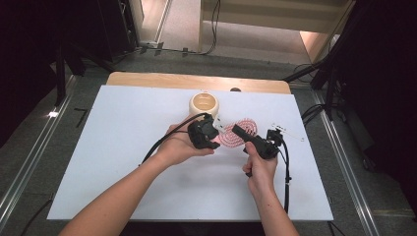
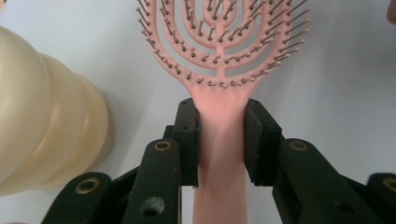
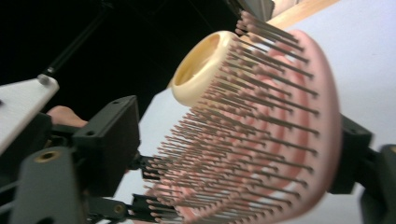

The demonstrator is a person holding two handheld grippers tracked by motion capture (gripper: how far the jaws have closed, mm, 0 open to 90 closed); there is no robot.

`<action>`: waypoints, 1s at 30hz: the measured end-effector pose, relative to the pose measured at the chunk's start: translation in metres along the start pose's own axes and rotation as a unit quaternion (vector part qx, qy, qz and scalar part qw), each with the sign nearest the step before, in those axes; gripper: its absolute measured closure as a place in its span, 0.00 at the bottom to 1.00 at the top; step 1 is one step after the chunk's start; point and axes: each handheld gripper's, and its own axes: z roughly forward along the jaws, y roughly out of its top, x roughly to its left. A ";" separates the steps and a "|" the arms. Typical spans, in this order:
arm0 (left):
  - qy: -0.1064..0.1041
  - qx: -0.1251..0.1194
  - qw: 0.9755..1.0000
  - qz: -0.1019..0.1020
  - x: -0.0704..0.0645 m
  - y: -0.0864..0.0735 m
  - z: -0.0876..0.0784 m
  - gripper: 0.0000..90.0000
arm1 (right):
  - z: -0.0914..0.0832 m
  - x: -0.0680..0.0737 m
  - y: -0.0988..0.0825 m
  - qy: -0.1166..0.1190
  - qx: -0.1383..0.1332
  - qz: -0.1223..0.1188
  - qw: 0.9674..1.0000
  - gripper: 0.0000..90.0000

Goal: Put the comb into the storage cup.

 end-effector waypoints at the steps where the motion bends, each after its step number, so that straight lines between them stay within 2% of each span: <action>1: 0.000 -0.002 1.000 0.000 -0.001 0.000 0.000 0.79 | 0.001 0.000 0.000 0.008 -0.003 0.002 1.000 0.22; 5: 0.004 -0.007 1.000 0.003 -0.002 -0.001 0.001 0.79 | 0.003 0.000 0.000 0.015 -0.001 0.016 1.000 0.33; 7: -0.002 -0.013 1.000 0.001 0.000 -0.001 0.000 0.79 | 0.003 -0.001 -0.001 0.012 -0.005 0.020 1.000 0.43; 10: 0.004 -0.025 1.000 0.005 0.000 -0.002 -0.002 0.79 | 0.001 -0.005 0.000 0.022 -0.012 0.038 0.999 0.61; 11: 0.006 -0.025 1.000 0.008 0.000 -0.002 -0.002 0.79 | 0.002 -0.006 0.001 0.029 -0.012 0.041 0.999 0.62; 13: 0.023 -0.027 0.999 0.011 0.000 -0.003 -0.001 0.79 | 0.001 -0.009 0.002 0.038 -0.015 0.047 0.998 0.66; 14: 0.020 -0.033 0.999 0.010 0.001 -0.005 -0.002 0.78 | 0.000 -0.009 0.002 0.050 -0.016 0.051 0.997 0.68; 17: 0.008 -0.043 0.999 0.008 0.001 -0.008 -0.001 0.77 | -0.002 -0.006 0.003 0.059 -0.018 0.038 0.997 0.69; 19: -0.007 -0.061 0.998 -0.004 0.001 -0.010 -0.002 0.68 | -0.002 -0.004 0.004 0.058 -0.016 0.019 0.998 0.69; 22: -0.006 -0.072 0.997 -0.018 0.003 -0.011 -0.005 0.47 | -0.004 0.001 0.004 0.057 -0.020 -0.012 0.998 0.69; 25: -0.008 -0.083 0.996 -0.042 0.006 -0.014 -0.007 0.27 | -0.006 0.006 0.007 0.056 -0.021 -0.029 0.998 0.69; 27: -0.013 -0.093 0.994 -0.058 0.007 -0.017 -0.009 0.21 | -0.007 0.009 0.009 0.053 -0.020 -0.044 0.997 0.69; 28: -0.003 -0.095 0.993 -0.072 0.008 -0.019 -0.009 0.11 | -0.008 0.011 0.010 0.050 -0.021 -0.053 0.997 0.69; 30: 0.002 -0.106 0.990 -0.089 0.010 -0.024 -0.011 0.04 | -0.009 0.013 0.012 0.052 -0.021 -0.066 0.996 0.69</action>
